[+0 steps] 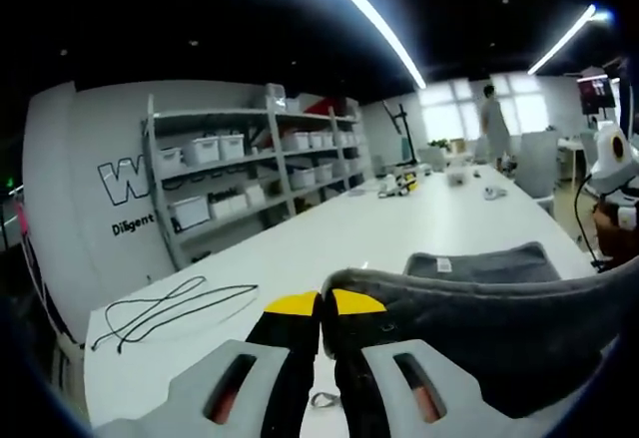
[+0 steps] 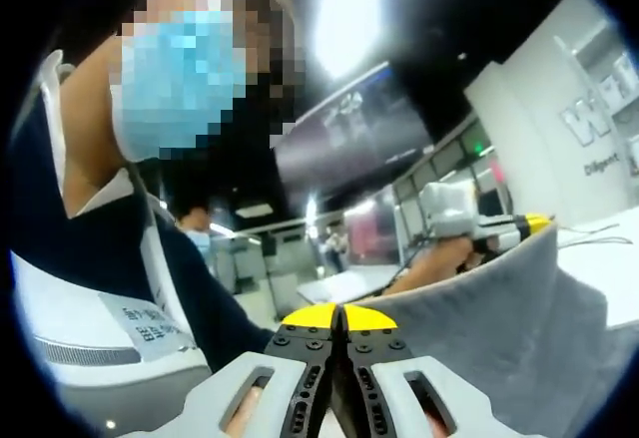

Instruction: Open the folded towel by lifting each exposed corner and separating the folded layers until the towel lies flat within the target outline without major curled edges

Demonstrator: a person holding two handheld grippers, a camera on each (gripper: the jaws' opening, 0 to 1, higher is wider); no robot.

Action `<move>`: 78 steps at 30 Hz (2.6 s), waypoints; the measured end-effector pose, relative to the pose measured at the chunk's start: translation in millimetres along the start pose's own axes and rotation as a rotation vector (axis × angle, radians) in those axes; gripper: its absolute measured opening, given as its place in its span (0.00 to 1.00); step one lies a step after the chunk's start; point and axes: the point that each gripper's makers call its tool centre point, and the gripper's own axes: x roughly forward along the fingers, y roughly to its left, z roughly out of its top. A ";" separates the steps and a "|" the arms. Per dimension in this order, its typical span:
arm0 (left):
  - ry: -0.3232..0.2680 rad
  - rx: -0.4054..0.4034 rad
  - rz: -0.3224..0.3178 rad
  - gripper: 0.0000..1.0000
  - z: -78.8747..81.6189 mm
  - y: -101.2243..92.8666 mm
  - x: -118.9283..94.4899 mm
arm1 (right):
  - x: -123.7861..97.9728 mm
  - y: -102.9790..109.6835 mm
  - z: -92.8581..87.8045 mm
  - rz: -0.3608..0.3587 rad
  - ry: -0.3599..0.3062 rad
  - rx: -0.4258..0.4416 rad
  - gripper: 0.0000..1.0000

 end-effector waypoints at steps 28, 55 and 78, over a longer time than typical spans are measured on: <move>0.049 0.038 0.032 0.03 -14.6 10.6 -23.6 | 21.7 3.2 2.5 0.042 -0.022 0.041 0.00; 0.068 0.081 0.055 0.04 -24.3 25.8 -53.2 | 41.6 14.4 8.7 0.088 -0.045 0.090 0.00; 0.031 0.075 0.136 0.04 -11.4 45.1 -70.4 | 74.2 23.9 17.9 0.156 -0.046 0.120 0.00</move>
